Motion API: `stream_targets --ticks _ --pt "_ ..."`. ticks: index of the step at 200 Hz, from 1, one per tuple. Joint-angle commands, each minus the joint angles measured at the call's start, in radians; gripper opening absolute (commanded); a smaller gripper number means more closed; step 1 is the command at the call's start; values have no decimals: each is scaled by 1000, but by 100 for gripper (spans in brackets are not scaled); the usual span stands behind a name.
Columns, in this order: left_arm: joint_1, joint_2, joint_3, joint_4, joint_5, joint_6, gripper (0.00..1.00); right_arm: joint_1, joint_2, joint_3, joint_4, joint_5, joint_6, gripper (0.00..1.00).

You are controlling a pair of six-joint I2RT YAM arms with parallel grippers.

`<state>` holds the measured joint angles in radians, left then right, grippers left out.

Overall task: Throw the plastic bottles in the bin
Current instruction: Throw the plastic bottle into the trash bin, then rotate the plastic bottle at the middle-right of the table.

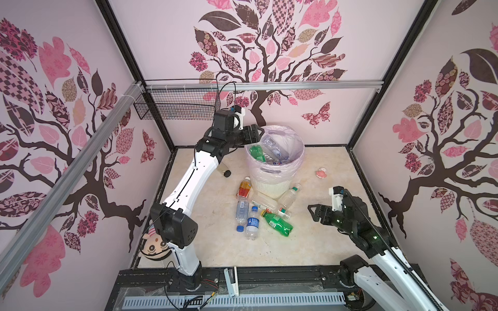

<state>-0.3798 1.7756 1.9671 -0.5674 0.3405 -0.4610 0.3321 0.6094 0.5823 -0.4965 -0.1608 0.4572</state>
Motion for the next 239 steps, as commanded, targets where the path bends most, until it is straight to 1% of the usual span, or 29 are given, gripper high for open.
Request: stream_targets --ticks 1,17,20,49,63,87,98,122,140,153,175,187,207,212,239 --pt "4 -76 -16 -32 -21 43 81 4 -2 44 -20 -1 2 85" --pt "8 -115 -19 -73 -40 82 83 3 4 44 -25 -11 0 85" --pt "9 -126 -48 -82 -45 92 84 4 6 44 -26 -14 0 85" --pt "32 -267 -173 -133 -88 176 90 4 22 42 -26 -58 -4 85" --pt "59 -354 -251 -151 -102 204 92 4 31 39 -23 -84 -9 85" --pt "137 -500 -390 -198 -98 240 93 3 54 40 -20 -127 -17 85" --pt "154 -557 -446 -241 -127 280 94 5 64 39 -18 -137 -18 85" --pt "156 -667 -570 -334 -219 351 95 5 79 34 -7 -135 -20 84" --pt "156 -752 -685 -359 -265 360 95 5 101 34 2 -135 -19 84" --pt "156 -815 -767 -366 -288 354 95 5 122 36 2 -105 -9 84" --pt "156 -907 -882 -368 -302 333 95 4 162 27 28 -40 27 84" --pt "157 -949 -934 -363 -299 324 95 5 192 20 66 -31 54 84" --pt "151 -1004 -991 -338 -298 318 95 5 249 2 160 -35 113 84" --pt "151 -1016 -996 -331 -299 314 97 5 267 0 184 -35 126 84" --pt "152 -1038 -1016 -314 -290 300 97 4 373 0 289 -19 172 83"
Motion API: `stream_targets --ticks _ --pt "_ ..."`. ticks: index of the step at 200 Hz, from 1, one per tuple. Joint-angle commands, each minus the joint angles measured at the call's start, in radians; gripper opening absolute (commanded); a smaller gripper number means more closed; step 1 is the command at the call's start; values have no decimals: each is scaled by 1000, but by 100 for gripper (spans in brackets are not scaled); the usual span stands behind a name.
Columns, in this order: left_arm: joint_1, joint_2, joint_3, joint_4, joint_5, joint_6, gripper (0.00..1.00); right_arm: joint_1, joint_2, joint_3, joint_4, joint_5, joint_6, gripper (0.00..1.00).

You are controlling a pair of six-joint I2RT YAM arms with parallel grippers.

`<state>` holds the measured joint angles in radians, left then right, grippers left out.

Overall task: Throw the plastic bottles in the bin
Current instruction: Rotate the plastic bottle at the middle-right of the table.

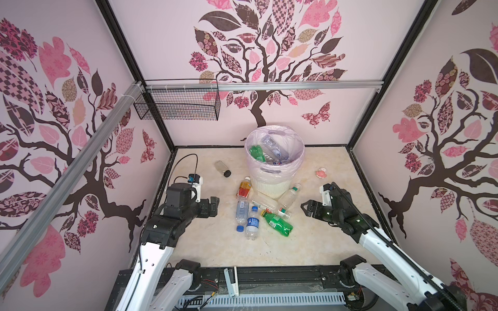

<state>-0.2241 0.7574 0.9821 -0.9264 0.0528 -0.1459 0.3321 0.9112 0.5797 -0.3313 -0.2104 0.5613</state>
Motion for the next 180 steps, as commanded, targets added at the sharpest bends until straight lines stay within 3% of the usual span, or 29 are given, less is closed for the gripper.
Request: stream_targets --ticks 1,108,180 --pt "-3 -20 -32 46 -1 -16 97 5 76 3 127 32 68 83" --pt "-3 -101 -229 180 34 -113 95 16 445 119 274 -11 58 79" --pt "-3 -118 -249 199 34 -129 94 53 644 197 325 -21 74 80"
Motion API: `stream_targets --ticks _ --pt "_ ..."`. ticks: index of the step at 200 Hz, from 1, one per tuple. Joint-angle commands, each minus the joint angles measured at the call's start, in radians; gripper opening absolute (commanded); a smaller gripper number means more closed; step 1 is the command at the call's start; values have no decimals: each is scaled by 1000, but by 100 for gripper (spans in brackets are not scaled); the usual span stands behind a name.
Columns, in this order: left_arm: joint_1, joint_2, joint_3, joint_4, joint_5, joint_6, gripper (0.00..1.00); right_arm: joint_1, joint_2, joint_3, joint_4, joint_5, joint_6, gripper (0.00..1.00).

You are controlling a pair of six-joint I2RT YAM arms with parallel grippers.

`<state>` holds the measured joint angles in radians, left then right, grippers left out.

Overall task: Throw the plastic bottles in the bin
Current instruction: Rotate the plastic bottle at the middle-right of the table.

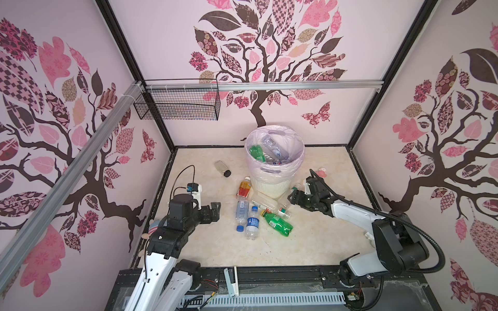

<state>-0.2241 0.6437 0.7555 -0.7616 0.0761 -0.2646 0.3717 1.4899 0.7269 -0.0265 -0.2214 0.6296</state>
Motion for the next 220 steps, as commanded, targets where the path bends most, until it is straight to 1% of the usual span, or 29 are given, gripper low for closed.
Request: stream_targets --ticks 1,28,74,105,137,156,184,220 --pt "-3 -4 -22 34 12 -10 94 13 69 51 20 -11 6 80" --pt "-5 -1 -22 33 14 -9 94 24 125 86 9 -9 0 80" --pt "-8 -9 -24 36 10 -10 93 25 149 95 9 27 4 80" --pt "-8 -9 -24 35 10 -10 93 25 194 122 6 33 10 80" --pt "-10 -10 -24 34 7 -10 93 25 225 146 -8 52 15 82" --pt "-10 -11 -23 34 5 -10 93 25 235 158 -32 84 6 83" --pt "-12 -12 -24 34 4 -8 93 25 238 167 -90 171 -34 81" --pt "-12 -12 -24 34 1 -8 93 25 184 139 -134 254 -76 78"
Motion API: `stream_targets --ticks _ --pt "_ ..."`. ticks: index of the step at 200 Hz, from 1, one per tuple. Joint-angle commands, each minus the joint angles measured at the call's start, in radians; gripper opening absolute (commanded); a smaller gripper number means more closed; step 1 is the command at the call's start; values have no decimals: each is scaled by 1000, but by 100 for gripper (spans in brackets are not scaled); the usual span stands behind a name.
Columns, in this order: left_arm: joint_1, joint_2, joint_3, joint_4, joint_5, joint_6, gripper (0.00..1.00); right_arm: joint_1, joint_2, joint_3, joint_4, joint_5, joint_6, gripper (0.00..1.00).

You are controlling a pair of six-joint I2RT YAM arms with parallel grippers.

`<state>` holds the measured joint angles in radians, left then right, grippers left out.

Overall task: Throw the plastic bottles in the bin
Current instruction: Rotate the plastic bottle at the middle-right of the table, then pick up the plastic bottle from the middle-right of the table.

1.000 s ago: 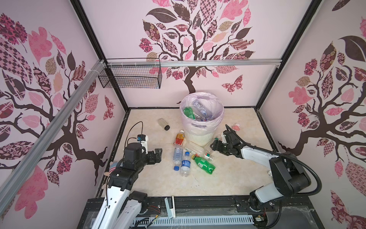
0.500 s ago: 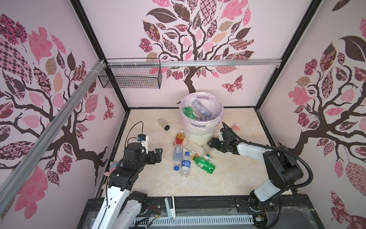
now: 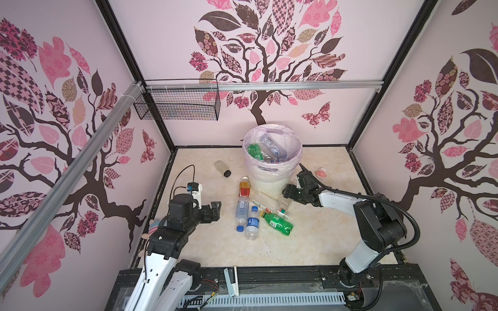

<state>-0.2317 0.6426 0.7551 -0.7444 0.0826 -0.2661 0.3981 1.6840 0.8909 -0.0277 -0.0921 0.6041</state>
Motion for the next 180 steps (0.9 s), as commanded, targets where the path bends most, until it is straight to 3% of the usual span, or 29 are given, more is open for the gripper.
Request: stream_targets --ticks 1,74,180 --pt "-4 -11 -23 16 -4 -7 93 -1 -13 -25 -134 128 -52 78" --pt "-5 -12 -23 17 -6 -7 92 -1 -122 -33 -191 215 -168 77" --pt "-23 -18 -21 9 -29 -10 92 -11 5 63 -214 201 -236 78"
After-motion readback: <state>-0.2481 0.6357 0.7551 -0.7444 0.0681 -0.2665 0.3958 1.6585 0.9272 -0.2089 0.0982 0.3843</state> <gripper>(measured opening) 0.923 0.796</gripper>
